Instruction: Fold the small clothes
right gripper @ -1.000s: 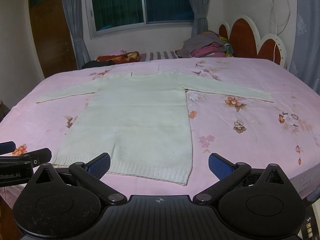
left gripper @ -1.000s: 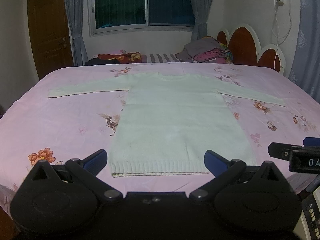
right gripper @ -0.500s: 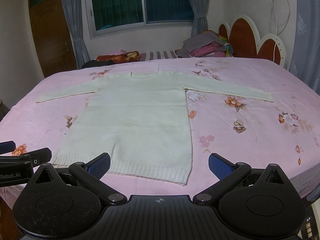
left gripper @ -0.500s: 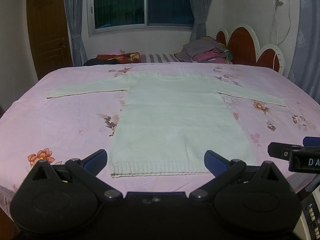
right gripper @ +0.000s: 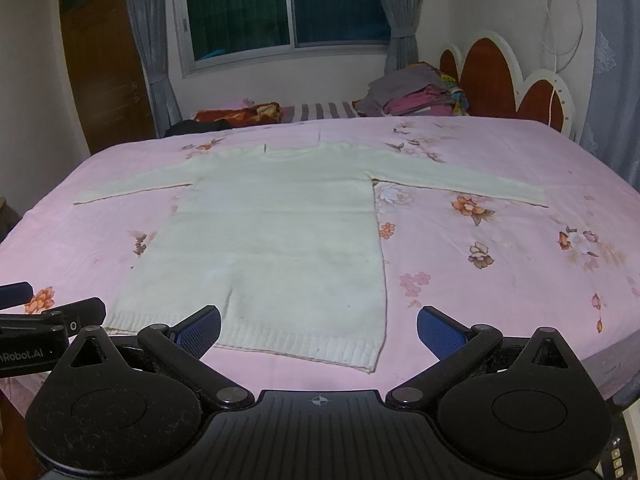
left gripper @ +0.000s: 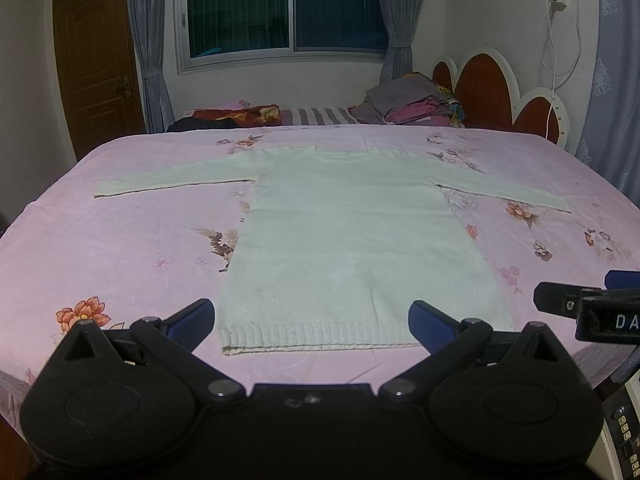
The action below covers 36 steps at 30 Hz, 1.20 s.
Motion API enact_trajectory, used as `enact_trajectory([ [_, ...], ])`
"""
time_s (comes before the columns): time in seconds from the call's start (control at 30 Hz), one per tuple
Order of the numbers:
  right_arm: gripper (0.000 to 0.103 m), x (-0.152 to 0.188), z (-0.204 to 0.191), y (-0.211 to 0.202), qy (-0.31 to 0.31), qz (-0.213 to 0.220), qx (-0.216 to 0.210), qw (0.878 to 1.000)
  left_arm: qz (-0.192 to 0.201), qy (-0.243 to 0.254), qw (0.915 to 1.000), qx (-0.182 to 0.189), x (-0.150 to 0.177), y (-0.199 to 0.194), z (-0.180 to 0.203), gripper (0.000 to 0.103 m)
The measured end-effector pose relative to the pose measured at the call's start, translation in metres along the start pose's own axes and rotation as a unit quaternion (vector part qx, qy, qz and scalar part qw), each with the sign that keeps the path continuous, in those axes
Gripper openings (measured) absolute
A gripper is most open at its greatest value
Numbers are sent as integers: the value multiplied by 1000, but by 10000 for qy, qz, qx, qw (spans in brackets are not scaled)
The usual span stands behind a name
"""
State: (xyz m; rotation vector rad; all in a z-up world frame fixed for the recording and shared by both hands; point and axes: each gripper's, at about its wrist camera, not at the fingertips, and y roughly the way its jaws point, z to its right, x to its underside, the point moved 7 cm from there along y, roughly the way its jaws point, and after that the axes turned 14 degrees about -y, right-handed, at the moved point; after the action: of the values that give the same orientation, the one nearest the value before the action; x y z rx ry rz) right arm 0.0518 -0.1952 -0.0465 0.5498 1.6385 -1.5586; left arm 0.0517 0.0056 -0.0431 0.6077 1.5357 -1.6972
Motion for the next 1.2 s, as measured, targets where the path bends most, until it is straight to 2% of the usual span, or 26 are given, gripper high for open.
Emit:
enact_trajectory([
  [1.2, 103, 0, -8, 5, -73, -22, -23, 10000, -7, -11, 10000, -18, 1, -2, -6, 103],
])
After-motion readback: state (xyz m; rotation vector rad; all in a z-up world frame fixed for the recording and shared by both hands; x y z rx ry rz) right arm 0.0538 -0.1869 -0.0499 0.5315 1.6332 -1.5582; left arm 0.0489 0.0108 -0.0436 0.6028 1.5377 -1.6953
